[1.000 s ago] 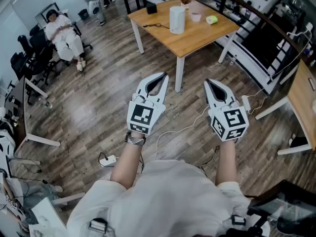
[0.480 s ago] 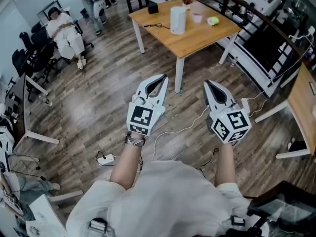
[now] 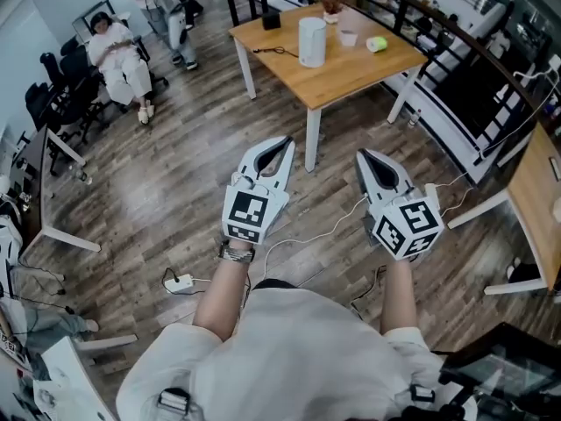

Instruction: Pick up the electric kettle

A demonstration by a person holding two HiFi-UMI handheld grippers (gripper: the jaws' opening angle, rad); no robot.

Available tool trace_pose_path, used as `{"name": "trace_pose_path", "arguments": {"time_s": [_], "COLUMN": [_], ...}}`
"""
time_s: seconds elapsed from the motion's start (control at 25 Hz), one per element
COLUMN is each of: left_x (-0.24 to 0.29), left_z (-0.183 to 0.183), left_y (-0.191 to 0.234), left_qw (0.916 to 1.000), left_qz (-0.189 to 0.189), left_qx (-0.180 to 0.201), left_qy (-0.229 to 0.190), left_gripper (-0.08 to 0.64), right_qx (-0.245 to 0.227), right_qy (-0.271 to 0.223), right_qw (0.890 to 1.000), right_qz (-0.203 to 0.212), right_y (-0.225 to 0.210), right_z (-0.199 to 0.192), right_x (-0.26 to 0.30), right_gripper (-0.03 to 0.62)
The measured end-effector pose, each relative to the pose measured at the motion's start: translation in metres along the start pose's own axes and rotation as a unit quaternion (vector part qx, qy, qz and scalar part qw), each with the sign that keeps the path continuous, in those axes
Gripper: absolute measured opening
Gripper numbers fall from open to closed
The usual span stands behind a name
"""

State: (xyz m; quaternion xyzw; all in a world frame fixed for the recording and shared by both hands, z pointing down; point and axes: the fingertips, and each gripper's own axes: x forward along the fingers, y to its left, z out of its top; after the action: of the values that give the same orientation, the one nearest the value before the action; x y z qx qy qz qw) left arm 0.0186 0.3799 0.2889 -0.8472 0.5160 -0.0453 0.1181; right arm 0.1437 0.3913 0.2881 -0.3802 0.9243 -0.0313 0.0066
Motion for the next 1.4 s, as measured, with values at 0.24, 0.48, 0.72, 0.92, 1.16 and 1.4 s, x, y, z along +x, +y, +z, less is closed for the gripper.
{"name": "trace_pose_path", "arguments": {"time_s": [0.24,0.48,0.72,0.92,1.16,1.4], "left_x": [0.015,0.033,0.071,0.118,0.178,0.234], "left_z": [-0.006,-0.021,-0.037,-0.054,-0.069,-0.089], "left_y": [-0.013,-0.018,-0.007,0.021,0.067,0.115], "left_qw": [0.9999,0.9997,0.9994,0.9994,0.999,0.9985], "left_qz": [0.002,-0.005,-0.015,-0.023,-0.036,-0.045], "left_qx": [-0.006,-0.015,-0.018,-0.02,-0.017,-0.02], "left_qy": [0.011,0.021,0.023,0.017,0.02,0.022], "left_gripper": [0.009,0.009,0.008,0.008,0.009,0.009], "right_qx": [0.001,-0.002,-0.004,-0.029,-0.04,-0.041], "right_qy": [0.01,0.017,0.016,0.021,0.018,0.007], "right_qw": [1.0,1.0,1.0,0.999,0.999,0.999], "right_qz": [0.002,0.005,-0.002,-0.016,-0.017,-0.016], "right_y": [-0.023,-0.036,-0.063,-0.095,-0.132,-0.17], "right_z": [-0.006,-0.017,-0.019,-0.024,-0.021,-0.013], "right_x": [-0.006,-0.001,0.024,0.066,0.134,0.2], "right_gripper": [0.008,0.008,0.008,0.008,0.008,0.008]}}
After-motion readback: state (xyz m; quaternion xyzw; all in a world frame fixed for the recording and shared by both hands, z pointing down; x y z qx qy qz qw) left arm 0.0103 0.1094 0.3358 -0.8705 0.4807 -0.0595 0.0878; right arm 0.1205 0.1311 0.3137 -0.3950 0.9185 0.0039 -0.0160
